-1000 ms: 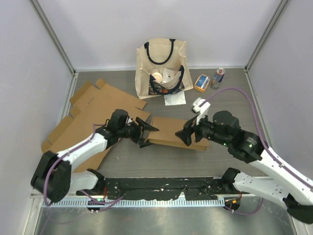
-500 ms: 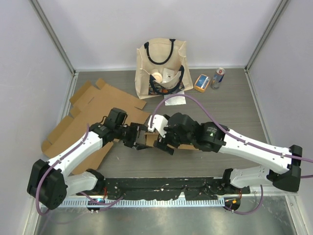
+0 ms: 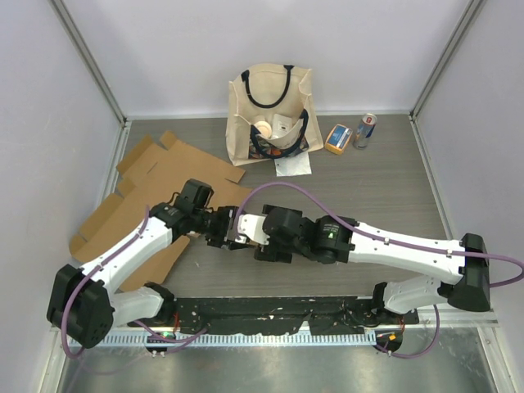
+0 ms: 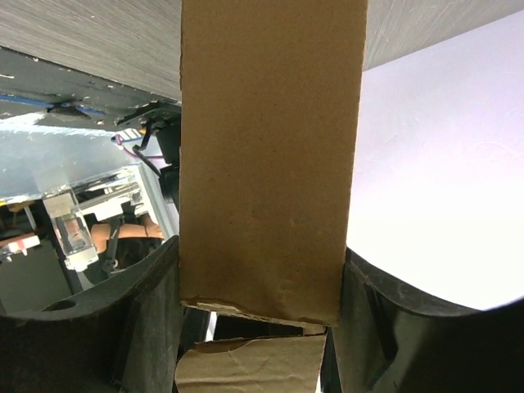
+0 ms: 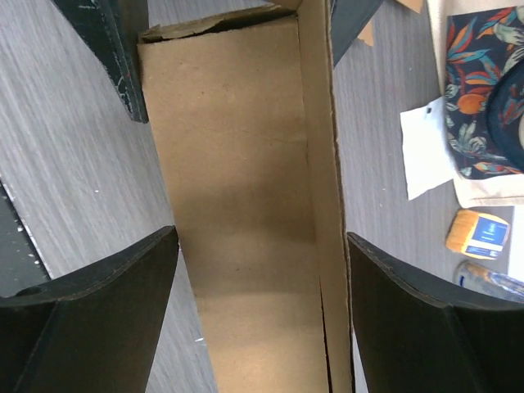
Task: Fold the paper box
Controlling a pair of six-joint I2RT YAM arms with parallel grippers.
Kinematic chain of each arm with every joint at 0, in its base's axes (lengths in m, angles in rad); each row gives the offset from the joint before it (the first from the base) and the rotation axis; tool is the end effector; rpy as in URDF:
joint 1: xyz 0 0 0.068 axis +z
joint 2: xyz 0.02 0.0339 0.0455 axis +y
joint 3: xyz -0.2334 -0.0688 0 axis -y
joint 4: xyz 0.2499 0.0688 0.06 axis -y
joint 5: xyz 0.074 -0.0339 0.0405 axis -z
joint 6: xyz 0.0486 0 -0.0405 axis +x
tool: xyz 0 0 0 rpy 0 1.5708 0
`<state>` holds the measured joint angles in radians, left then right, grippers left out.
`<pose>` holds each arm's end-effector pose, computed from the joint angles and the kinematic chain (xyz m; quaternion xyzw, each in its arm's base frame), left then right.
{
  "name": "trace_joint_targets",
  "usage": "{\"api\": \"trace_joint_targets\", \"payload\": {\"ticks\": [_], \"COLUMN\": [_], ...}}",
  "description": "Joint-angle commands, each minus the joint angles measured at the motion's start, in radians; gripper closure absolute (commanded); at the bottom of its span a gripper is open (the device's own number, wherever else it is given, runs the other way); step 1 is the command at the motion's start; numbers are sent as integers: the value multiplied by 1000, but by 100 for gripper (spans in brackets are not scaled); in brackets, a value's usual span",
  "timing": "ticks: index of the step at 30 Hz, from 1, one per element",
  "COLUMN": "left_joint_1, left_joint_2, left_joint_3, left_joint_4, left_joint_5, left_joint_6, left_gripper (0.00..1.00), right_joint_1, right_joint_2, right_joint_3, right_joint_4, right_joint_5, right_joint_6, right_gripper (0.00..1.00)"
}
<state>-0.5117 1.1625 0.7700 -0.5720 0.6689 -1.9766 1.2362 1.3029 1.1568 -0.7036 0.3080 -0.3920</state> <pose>0.1989 -0.1463 0.1954 0.5300 -0.7358 0.3676 0.2062 0.1103 0.2725 0.2712 -0.6352 0.6741 0.0119 0.3768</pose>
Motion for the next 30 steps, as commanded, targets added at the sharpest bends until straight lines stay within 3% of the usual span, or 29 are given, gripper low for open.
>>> {"api": "trace_joint_targets", "payload": {"ticks": [1,4,6,7,13,16,17,18,20,21,22,25,26,30], "left_joint_1": [7,7,6,6,27,76,87,87,85,85,85,85,85,72], "left_joint_2": [-18,-41,-67,-76,-223,-372,-417,-460,-579,-605,-607,-493,-380,-209], "left_joint_3": [45,40,32,34,71,25,35,52,46,32,25,57,83,218], "left_joint_4": [-71,-72,-48,-28,-186,-135,-172,-183,-131,-29,31,142,143,100], "left_joint_5": [24,5,-5,-34,-259,-326,-456,-526,-629,-620,-594,-441,-413,-387], "left_joint_6": [-16,-22,-13,5,385,589,657,835,999,1054,1150,1287,1324,1525], "left_gripper": [72,58,29,1,0,0,0,0,1,3,9,16,17,31], "right_joint_1": [-12,-26,-55,-64,-132,-175,-194,-217,-270,-279,-296,-320,-333,-363], "right_joint_2": [-2,24,32,33,65,81,76,72,73,78,93,117,121,128], "right_joint_3": [-40,-36,-40,-48,-63,-31,-25,-10,7,15,32,52,55,72], "right_joint_4": [76,85,102,104,105,69,66,61,44,36,27,16,15,16], "right_joint_5": [79,60,30,-12,-115,-138,-170,-193,-254,-265,-274,-294,-331,-395], "right_joint_6": [-53,-47,-41,-36,-19,-16,-16,-12,-8,-7,-5,1,2,10], "right_gripper": [17,25,35,38,46,44,43,43,42,41,41,39,39,39]}}
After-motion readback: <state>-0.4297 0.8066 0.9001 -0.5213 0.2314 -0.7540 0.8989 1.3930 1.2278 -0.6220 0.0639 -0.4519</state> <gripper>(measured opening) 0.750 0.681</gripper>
